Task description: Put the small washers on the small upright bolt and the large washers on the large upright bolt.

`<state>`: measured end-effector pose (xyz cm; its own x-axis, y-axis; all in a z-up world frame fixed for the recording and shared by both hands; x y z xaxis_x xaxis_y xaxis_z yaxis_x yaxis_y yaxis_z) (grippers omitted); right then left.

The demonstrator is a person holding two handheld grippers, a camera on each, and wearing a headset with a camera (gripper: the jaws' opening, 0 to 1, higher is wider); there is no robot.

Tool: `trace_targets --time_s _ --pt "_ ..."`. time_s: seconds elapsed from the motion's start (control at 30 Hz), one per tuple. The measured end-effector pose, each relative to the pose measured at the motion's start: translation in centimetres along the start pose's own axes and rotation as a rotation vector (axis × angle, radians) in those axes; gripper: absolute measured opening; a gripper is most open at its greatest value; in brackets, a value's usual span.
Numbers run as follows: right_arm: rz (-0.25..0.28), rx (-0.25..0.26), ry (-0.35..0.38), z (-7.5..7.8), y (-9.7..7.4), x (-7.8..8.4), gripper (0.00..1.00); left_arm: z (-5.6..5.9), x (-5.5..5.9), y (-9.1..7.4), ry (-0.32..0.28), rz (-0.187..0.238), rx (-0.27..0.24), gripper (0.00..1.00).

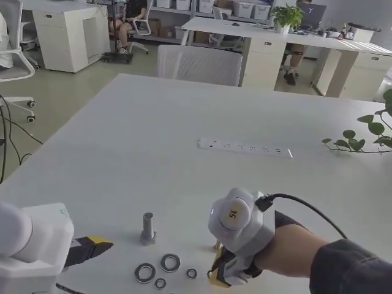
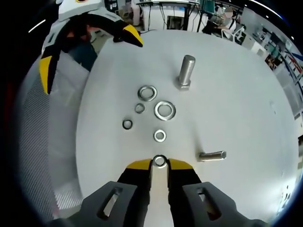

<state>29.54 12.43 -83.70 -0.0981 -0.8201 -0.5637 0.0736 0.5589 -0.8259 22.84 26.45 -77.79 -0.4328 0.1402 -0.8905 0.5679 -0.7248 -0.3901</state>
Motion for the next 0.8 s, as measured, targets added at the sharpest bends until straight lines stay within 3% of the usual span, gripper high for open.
trace_targets --time_s 0.5,0.8 --pt "0.005 0.05 0.029 0.5 -3.2 1.2 0.13 0.2 -0.2 0.4 0.004 0.005 0.011 0.97" --pt "-0.004 0.089 0.013 1.6 -5.3 0.9 0.13 0.4 -0.2 0.5 0.004 0.007 0.014 0.97"
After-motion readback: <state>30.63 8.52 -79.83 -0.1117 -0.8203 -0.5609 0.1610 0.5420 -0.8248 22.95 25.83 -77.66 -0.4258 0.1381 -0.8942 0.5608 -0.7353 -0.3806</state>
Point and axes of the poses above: the centre of the closed fingertips' face, and the gripper's own axes: y roughly forward along the fingers, z roughly to its right, x roughly out of its underside, the point moved 3 cm from there along -y, roughly backward along the fingers, and after that the axes turned 10 degrees about z, right-handed, at the moved point
